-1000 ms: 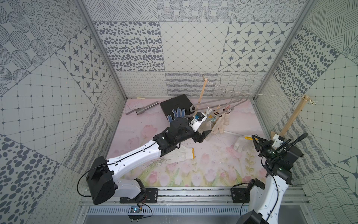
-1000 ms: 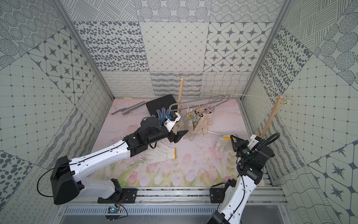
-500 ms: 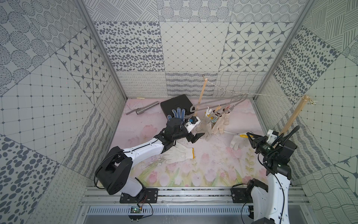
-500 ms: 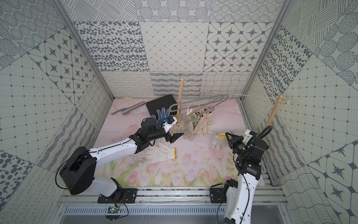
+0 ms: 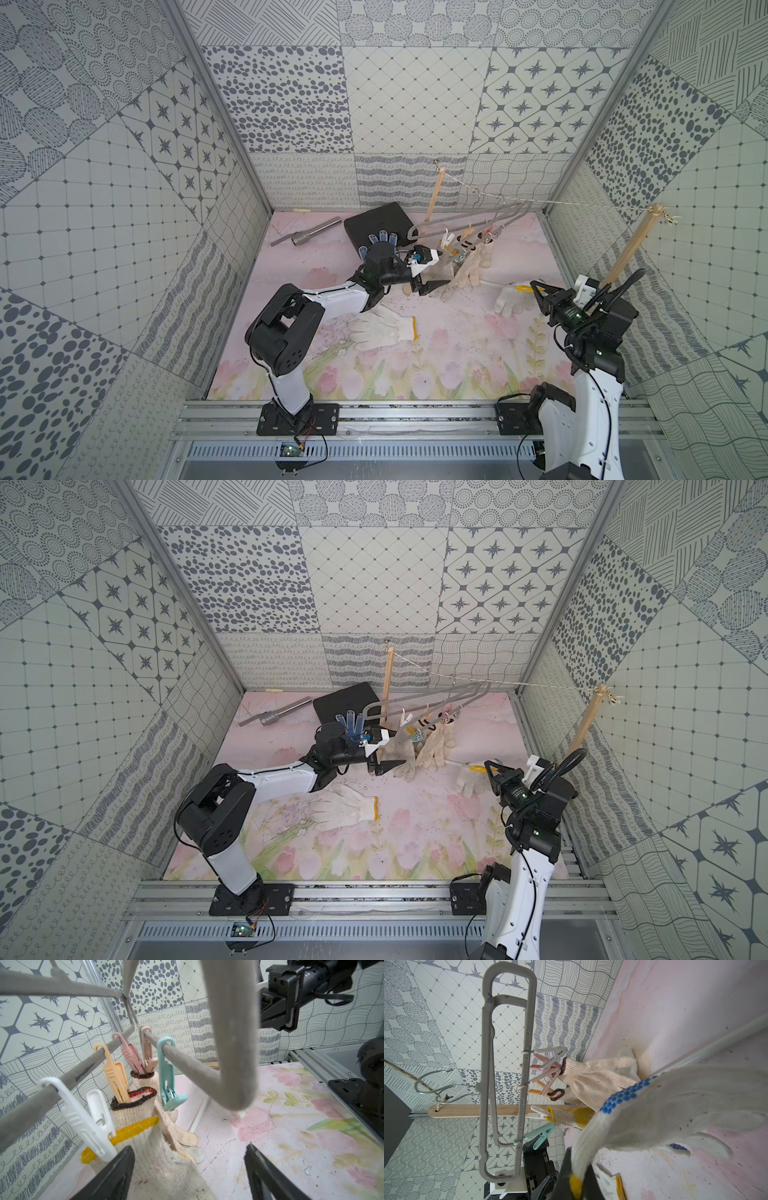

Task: Clip the gloves onto a hanger to dry
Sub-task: Open the clamp at the hanger.

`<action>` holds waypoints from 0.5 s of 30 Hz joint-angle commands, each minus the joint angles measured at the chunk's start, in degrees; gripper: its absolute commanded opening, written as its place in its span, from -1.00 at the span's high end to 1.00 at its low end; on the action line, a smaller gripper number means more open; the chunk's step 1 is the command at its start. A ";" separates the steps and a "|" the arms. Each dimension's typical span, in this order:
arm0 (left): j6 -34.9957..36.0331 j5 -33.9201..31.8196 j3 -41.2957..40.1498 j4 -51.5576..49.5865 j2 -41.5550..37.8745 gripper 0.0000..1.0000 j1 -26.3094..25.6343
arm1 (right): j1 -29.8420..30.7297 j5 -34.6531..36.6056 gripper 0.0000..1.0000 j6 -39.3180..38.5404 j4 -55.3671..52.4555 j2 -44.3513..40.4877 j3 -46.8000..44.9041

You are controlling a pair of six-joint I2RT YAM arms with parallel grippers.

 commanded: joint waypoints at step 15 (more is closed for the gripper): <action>0.71 18.83 14.05 7.85 9.95 -0.57 0.23 | 0.27 -1.53 1.00 2.74 4.07 -3.02 -0.52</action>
